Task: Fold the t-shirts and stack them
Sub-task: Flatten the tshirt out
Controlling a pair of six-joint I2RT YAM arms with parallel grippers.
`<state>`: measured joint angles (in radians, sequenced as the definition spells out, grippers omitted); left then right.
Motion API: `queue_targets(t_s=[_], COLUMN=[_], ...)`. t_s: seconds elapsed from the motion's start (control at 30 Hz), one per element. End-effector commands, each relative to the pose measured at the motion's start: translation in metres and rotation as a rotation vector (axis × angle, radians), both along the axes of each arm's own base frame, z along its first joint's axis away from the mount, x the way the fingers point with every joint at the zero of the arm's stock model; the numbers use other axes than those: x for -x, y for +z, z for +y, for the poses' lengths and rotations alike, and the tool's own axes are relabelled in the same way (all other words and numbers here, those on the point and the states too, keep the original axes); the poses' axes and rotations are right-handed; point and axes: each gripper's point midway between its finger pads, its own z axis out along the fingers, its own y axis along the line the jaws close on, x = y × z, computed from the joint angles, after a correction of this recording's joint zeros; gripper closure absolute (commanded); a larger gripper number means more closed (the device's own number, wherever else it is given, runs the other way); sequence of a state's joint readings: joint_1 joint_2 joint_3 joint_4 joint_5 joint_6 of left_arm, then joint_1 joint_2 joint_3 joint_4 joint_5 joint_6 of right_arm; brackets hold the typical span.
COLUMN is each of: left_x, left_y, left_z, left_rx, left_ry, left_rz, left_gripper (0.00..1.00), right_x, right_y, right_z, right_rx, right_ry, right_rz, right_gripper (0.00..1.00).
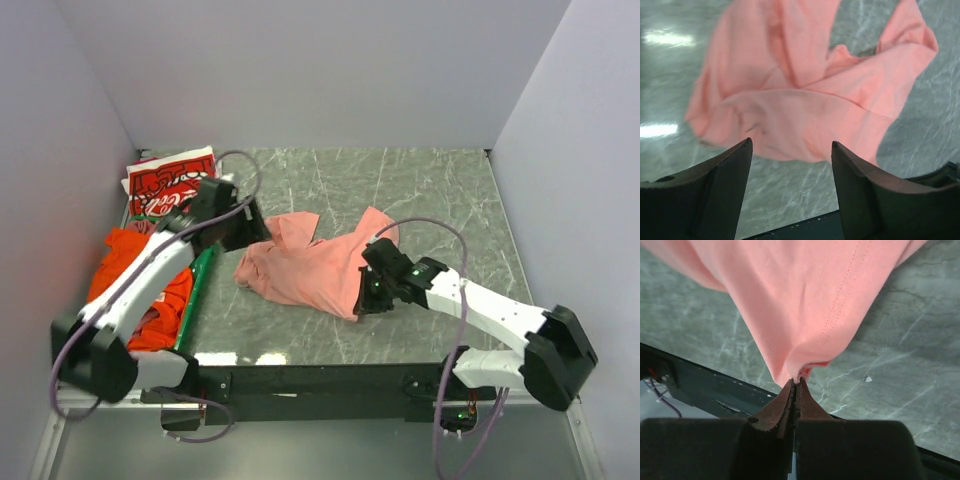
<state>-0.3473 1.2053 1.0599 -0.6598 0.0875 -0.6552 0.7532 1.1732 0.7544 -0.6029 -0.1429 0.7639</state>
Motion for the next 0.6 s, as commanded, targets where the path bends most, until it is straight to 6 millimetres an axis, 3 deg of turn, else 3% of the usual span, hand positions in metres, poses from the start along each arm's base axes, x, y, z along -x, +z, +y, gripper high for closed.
queue_targets(t_s=[0.0,0.03,0.07,0.1,0.13,0.17,0.2,0.27,0.3,0.4,0.43,0.53,0.57], left_x=[-0.026,-0.028,-0.027,-0.033,-0.034,-0.030,-0.032,-0.025,-0.024,-0.009,-0.001,0.012,0.013], left_y=[0.025,0.024,0.010,0.022,0.020,0.004,0.007,-0.013,-0.010,-0.023,-0.030,-0.036,-0.043], left_z=[-0.060,-0.073,-0.096,-0.111,-0.123,-0.141,-0.153,-0.174,-0.183,-0.210,-0.220,-0.239,-0.245], left_rx=[0.069,0.075,0.072,0.095,0.106,0.116,0.129,0.115,0.114,0.096,0.087,0.067,0.057], left_ry=[-0.182,-0.218,-0.276,-0.308,-0.335,-0.388,-0.416,-0.478,-0.506,-0.604,-0.644,-0.710,-0.719], left_rz=[-0.070,-0.063,-0.015,-0.036,-0.025,0.026,0.025,0.080,0.075,0.087,0.095,0.096,0.108], left_gripper=[0.31,0.30,0.31,0.31,0.31,0.31,0.31,0.32,0.32,0.32,0.32,0.32,0.32], right_x=[-0.003,0.000,0.005,0.012,0.016,0.023,0.026,0.028,0.032,0.034,0.030,0.028,0.027], right_y=[-0.004,-0.010,-0.020,-0.027,-0.032,-0.038,-0.040,-0.039,-0.044,-0.041,-0.038,-0.037,-0.035], right_z=[0.010,0.009,0.008,0.006,0.005,0.003,0.003,0.000,-0.006,-0.016,-0.020,-0.036,-0.043], right_rx=[0.014,0.030,0.055,0.066,0.074,0.077,0.077,0.065,0.073,0.077,0.083,0.119,0.125], right_ry=[0.049,0.051,0.055,0.054,0.054,0.042,0.034,-0.011,-0.027,-0.090,-0.117,-0.199,-0.245], right_rz=[0.023,0.048,0.084,0.110,0.124,0.142,0.148,0.147,0.155,0.139,0.110,0.101,0.095], right_gripper=[1.00,1.00,1.00,1.00,1.00,1.00,1.00,1.00,1.00,0.73,0.51,0.32,0.30])
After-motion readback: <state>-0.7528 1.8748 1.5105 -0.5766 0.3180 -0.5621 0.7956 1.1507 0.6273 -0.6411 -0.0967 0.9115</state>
